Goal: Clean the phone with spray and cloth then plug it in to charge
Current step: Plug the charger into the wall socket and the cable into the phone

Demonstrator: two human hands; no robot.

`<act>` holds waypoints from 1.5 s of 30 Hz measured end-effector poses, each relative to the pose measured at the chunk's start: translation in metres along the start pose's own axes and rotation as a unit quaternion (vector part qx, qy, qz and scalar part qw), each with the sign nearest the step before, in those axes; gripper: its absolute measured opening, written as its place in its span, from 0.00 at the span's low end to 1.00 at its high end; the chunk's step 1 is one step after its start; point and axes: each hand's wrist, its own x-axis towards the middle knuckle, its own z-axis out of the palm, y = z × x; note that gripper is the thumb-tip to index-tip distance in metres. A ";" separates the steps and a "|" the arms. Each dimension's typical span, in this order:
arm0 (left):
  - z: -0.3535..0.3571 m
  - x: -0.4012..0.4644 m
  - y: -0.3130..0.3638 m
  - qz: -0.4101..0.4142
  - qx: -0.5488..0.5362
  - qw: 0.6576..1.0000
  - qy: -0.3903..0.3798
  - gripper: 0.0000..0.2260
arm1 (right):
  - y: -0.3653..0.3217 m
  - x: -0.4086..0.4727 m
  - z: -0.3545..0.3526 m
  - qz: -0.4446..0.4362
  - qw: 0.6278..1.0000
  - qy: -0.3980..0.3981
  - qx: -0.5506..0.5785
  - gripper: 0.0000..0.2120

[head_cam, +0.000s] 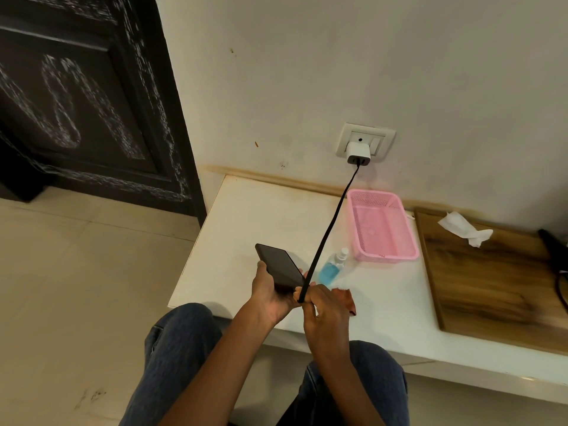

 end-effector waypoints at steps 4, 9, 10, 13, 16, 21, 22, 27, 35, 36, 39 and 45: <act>-0.004 0.001 0.000 0.008 0.005 1.000 -0.005 0.24 | -0.001 -0.004 0.002 0.020 0.999 -0.031 0.022 0.08; -0.010 -0.003 0.001 0.033 0.032 0.998 -0.053 0.23 | -0.007 -0.003 -0.005 0.140 0.970 -0.136 0.147 0.05; -0.010 -0.003 0.002 0.042 0.038 0.997 -0.061 0.24 | -0.008 0.000 -0.008 0.173 0.956 -0.150 0.184 0.07; -0.009 -0.003 0.005 0.061 0.031 0.996 -0.065 0.26 | -0.011 0.013 -0.018 0.280 0.904 -0.170 0.275 0.10; -0.008 -0.002 0.009 0.095 0.013 0.992 -0.077 0.25 | -0.010 0.020 -0.022 0.301 0.893 -0.194 0.274 0.07; -0.007 -0.002 0.014 0.121 -0.029 0.987 -0.103 0.25 | -0.020 0.015 -0.009 0.367 0.878 -0.178 0.252 0.09; -0.007 -0.003 0.014 0.125 -0.032 0.986 -0.105 0.25 | -0.024 0.014 -0.006 0.370 0.877 -0.176 0.252 0.09; -0.007 -0.010 0.011 0.134 -0.039 0.982 -0.125 0.26 | -0.037 0.013 0.010 0.362 0.882 -0.174 0.244 0.10; -0.001 -0.014 0.014 0.111 -0.074 0.982 -0.131 0.26 | -0.041 0.015 0.019 0.373 0.882 -0.139 0.252 0.11; 0.000 -0.014 0.015 0.112 -0.070 0.983 -0.130 0.26 | -0.041 0.016 0.020 0.374 0.883 -0.137 0.249 0.11; 0.000 -0.013 0.015 0.117 -0.059 0.983 -0.129 0.26 | -0.039 0.017 0.019 0.378 0.878 -0.154 0.251 0.11; -0.004 -0.013 0.017 0.138 -0.036 0.979 -0.147 0.25 | -0.019 0.041 -0.013 0.313 0.850 -0.375 0.200 0.11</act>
